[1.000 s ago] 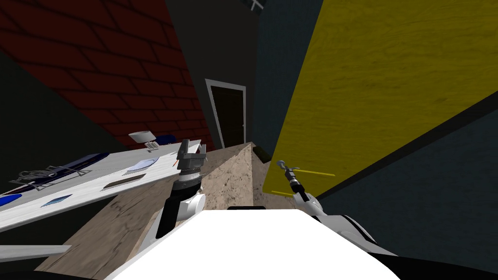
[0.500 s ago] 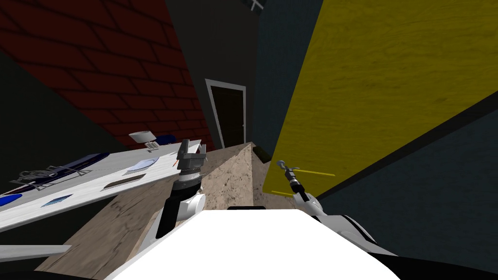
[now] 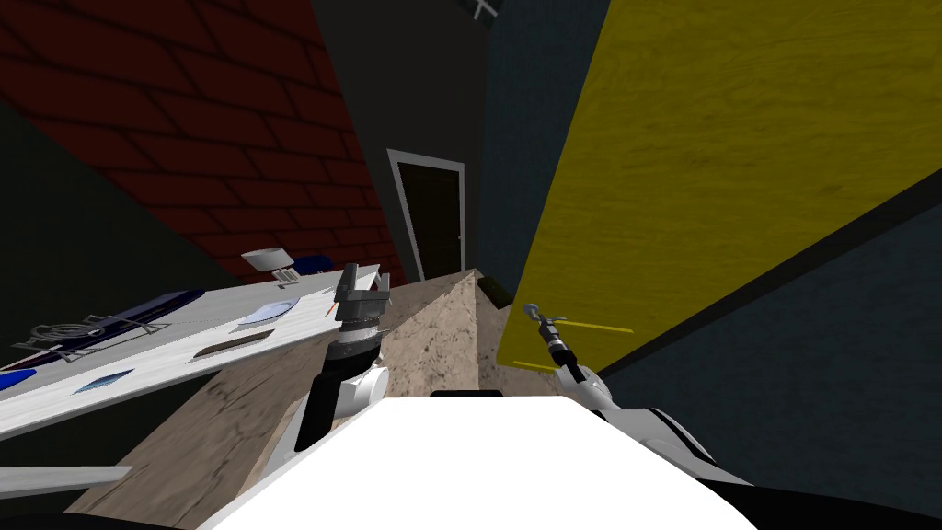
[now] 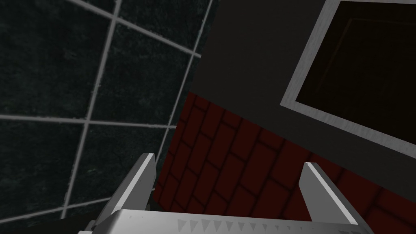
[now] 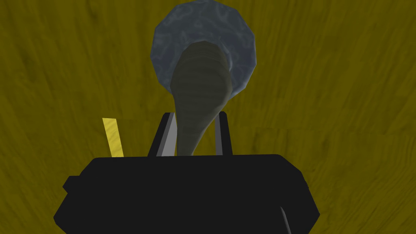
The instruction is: Pull the door open
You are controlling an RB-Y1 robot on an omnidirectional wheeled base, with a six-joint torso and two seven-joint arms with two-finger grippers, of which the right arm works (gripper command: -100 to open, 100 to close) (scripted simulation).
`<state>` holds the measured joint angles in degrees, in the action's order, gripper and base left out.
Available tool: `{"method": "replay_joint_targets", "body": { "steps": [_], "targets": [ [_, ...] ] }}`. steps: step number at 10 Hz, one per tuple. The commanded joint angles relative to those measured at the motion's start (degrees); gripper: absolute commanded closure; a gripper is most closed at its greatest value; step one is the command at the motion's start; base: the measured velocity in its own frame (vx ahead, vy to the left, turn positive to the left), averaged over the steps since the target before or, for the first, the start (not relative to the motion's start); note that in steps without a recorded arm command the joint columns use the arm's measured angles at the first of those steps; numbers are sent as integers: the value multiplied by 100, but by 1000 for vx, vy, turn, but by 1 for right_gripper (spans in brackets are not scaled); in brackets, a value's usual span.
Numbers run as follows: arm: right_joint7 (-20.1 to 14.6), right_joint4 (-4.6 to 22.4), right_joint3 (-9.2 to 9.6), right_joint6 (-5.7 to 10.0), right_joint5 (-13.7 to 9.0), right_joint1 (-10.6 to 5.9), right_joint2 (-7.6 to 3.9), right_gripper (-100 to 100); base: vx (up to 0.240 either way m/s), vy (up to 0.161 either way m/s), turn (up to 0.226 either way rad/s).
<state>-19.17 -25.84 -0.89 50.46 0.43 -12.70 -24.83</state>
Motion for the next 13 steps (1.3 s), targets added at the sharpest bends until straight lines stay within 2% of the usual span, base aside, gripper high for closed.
{"method": "replay_joint_targets", "body": {
  "steps": [1,6,7,13],
  "targets": [
    [5,20,4,25,4,-13,1,100,0,0,0],
    [5,20,4,25,4,-13,1,100,0,-1,-3],
    [-85,5,80,92,56,21,-41,100,-5,-15,-43],
    [-85,5,80,92,56,21,-41,100,0,0,1]
  ]
}}
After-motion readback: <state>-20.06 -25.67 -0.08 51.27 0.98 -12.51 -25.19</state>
